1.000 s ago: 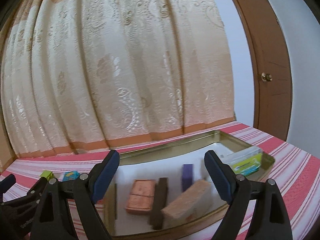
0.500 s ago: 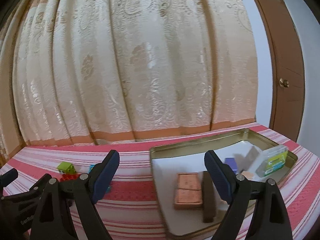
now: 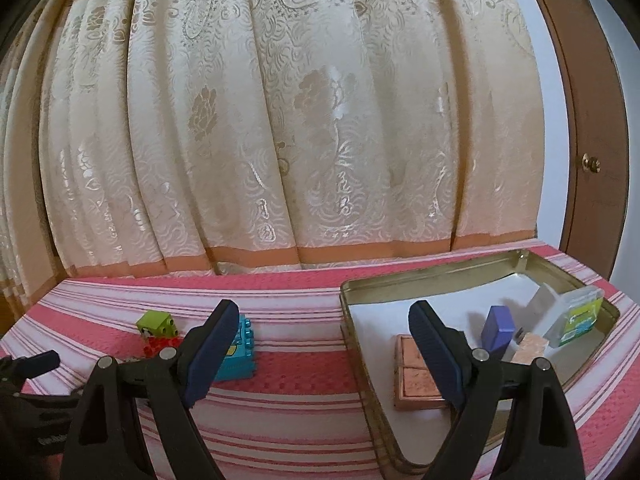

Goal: Organize rigid objects
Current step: 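Grasp the grey-black toy with the left tool while the right tool approaches the blue block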

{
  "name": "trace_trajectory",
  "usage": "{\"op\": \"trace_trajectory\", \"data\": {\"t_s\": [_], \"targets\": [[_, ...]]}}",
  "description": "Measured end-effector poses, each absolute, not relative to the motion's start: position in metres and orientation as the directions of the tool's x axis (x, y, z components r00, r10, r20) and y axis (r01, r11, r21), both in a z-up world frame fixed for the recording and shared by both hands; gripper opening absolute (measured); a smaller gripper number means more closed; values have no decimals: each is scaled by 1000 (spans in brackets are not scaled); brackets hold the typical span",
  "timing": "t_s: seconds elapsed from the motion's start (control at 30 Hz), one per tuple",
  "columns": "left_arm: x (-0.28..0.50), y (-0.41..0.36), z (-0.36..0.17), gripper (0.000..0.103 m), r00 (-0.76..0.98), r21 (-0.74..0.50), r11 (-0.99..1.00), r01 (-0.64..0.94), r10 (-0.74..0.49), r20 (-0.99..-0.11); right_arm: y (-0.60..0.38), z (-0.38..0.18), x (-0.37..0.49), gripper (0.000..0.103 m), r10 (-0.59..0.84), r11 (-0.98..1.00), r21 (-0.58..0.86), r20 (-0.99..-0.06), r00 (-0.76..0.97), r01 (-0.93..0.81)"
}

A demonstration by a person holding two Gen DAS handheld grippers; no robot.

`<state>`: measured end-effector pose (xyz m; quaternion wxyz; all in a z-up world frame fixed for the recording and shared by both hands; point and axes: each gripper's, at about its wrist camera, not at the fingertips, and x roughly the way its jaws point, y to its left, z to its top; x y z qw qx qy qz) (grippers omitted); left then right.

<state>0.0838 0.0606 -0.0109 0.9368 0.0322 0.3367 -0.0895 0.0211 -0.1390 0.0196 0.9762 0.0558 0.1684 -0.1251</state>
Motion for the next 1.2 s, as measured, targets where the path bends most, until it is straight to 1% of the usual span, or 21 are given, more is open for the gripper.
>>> {"op": "trace_trajectory", "data": {"t_s": [0.1, 0.27, 0.3, 0.33, 0.37, 0.4, 0.53, 0.57, 0.6, 0.67, 0.7, 0.87, 0.93, 1.0, 1.03, 1.1, 1.2], "targets": [[88, 50, -12, 102, 746, 14, 977, 213, -154, -648, -142, 17, 24, 89, -209, 963, 86, -365, 907, 256], [102, 30, -15, 102, 729, 30, 971, 239, -159, -666, -139, 16, 24, 89, -200, 966, 81, -370, 907, 246], [106, 26, -17, 101, 719, 30, 971, 239, -156, -677, -139, 16, 24, 89, -199, 968, 70, -370, 908, 240], [109, 24, -18, 98, 714, 33, 972, 234, -149, -685, -137, 16, 25, 89, -197, 969, 64, -371, 908, 237], [111, 22, -20, 88, 706, 36, 973, 227, -139, -694, -136, 16, 25, 89, -196, 971, 57, -372, 907, 233], [115, 23, -23, 82, 691, 32, 975, 218, -131, -710, -135, 16, 26, 89, -194, 972, 53, -373, 907, 229], [120, 34, -29, 71, 650, -76, 970, 232, -212, -729, -132, 16, 29, 89, -186, 975, 42, -383, 905, 218], [120, 35, -30, 58, 645, -92, 967, 236, -227, -729, -131, 15, 31, 89, -183, 976, 42, -387, 904, 216], [120, 37, -30, 55, 645, -98, 969, 229, -226, -730, -130, 14, 32, 89, -180, 976, 42, -391, 903, 213], [120, 42, -29, 52, 653, -119, 969, 216, -233, -721, -128, 14, 34, 89, -178, 977, 40, -391, 903, 210], [119, 44, -28, 44, 656, -133, 968, 212, -242, -715, -126, 14, 35, 89, -175, 978, 38, -390, 904, 205], [117, 64, -25, 43, 681, -205, 965, 165, -262, -683, -113, 12, 45, 88, -147, 985, 23, -401, 904, 170], [116, 70, -24, 43, 693, -215, 966, 143, -253, -676, -108, 11, 53, 87, -124, 989, 17, -420, 899, 144], [115, 74, -24, 43, 699, -206, 970, 129, -236, -675, -103, 9, 60, 79, -106, 992, 11, -445, 889, 124], [115, 74, -24, 43, 700, -197, 973, 124, -226, -677, -100, 7, 65, 78, -95, 994, 8, -463, 881, 111], [116, 75, -24, 43, 706, -177, 978, 112, -203, -679, -95, 3, 74, 69, -70, 996, 9, -495, 866, 86], [115, 78, -23, 43, 721, -138, 987, 84, -155, -675, -87, -4, 88, 59, -23, 999, 22, -551, 834, 41]]}}
